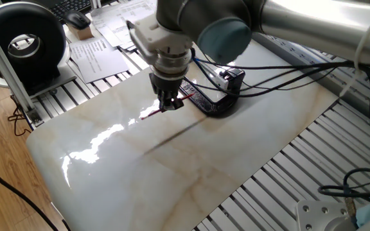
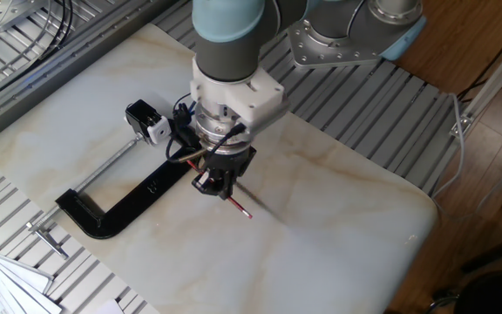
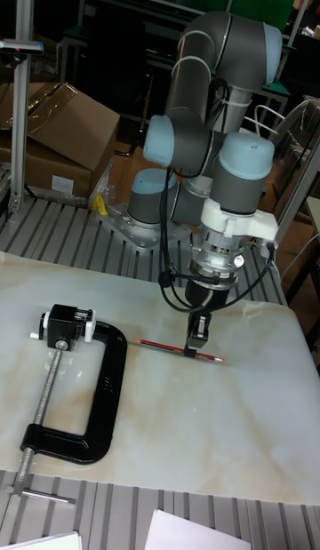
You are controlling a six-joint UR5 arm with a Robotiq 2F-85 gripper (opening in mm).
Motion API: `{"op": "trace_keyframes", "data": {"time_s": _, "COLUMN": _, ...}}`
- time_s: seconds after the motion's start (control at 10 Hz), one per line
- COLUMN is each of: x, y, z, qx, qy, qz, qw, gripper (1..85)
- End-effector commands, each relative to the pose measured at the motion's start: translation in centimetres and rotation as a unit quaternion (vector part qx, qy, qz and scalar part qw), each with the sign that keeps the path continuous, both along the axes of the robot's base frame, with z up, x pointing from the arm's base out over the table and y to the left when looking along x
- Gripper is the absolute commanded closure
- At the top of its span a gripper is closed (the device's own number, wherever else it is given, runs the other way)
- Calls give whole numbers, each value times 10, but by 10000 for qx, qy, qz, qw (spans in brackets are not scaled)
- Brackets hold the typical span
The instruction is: Insert the pencil into the pencil sharpener
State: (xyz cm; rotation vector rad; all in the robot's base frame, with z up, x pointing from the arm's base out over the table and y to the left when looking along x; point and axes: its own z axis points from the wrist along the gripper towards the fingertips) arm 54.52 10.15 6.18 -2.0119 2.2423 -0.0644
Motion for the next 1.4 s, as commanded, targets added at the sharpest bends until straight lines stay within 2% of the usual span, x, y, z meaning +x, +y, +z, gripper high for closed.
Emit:
{"op": "trace_keyframes", "data": {"time_s": 0.0, "x": -16, "y": -10, "z": -10, "qx": -24, "qy": 199, "qz": 224, "qw": 9995, "gripper": 847}}
{"op": "trace_keyframes", "data": {"time_s": 0.1, "x": -17, "y": -17, "z": -10, "qx": -149, "qy": 216, "qz": 245, "qw": 9994, "gripper": 847}}
{"op": "trace_keyframes", "data": {"time_s": 0.3, "x": -19, "y": -23, "z": -10, "qx": -197, "qy": 222, "qz": 481, "qw": 9984, "gripper": 847}}
{"op": "trace_keyframes", "data": {"time_s": 0.5, "x": -39, "y": -45, "z": -11, "qx": -272, "qy": 330, "qz": 766, "qw": 9961, "gripper": 847}}
{"op": "trace_keyframes", "data": {"time_s": 0.6, "x": -42, "y": -47, "z": -11, "qx": -283, "qy": 336, "qz": 812, "qw": 9957, "gripper": 847}}
{"op": "trace_keyframes", "data": {"time_s": 0.7, "x": -42, "y": -46, "z": -11, "qx": -275, "qy": 343, "qz": 812, "qw": 9957, "gripper": 847}}
{"op": "trace_keyframes", "data": {"time_s": 1.0, "x": -40, "y": -60, "z": -11, "qx": -505, "qy": 326, "qz": 1025, "qw": 9929, "gripper": 847}}
{"op": "trace_keyframes", "data": {"time_s": 1.3, "x": -39, "y": -67, "z": -9, "qx": -521, "qy": 308, "qz": 1176, "qw": 9912, "gripper": 847}}
